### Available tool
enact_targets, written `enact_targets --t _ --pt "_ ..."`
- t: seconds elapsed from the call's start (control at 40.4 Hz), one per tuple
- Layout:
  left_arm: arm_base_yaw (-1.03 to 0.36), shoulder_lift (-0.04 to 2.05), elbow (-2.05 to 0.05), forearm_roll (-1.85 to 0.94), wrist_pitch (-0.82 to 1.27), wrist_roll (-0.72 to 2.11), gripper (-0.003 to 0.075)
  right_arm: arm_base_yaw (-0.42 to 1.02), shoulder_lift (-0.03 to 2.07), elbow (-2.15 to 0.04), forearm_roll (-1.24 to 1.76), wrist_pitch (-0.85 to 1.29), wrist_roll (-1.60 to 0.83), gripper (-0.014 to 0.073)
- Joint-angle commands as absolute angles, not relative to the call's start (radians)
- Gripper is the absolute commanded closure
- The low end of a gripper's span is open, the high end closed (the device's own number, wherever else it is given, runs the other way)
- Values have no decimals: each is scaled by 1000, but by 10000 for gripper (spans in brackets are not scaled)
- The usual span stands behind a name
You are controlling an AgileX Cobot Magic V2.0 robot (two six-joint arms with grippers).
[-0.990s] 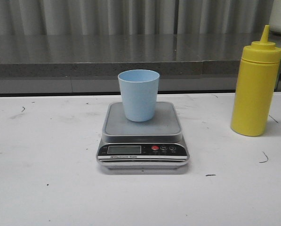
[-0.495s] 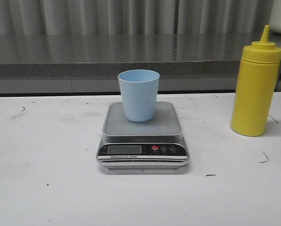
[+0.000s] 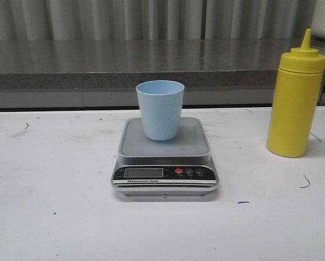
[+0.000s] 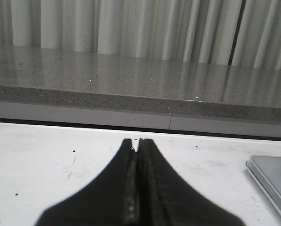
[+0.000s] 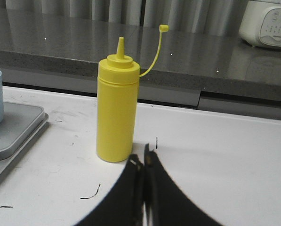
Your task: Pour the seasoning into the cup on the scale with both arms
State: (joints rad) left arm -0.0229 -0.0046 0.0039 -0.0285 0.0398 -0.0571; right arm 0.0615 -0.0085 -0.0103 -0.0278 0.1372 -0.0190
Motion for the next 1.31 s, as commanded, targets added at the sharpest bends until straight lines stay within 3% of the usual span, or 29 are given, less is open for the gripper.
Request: enact_targets --t 0.0,1.286 --pt "-22 -21 29 -35 -40 -60 740 44 -27 15 -27 -55 -28 661" --pt "-22 -21 29 -35 -40 -60 740 19 -26 21 90 -41 -28 661"
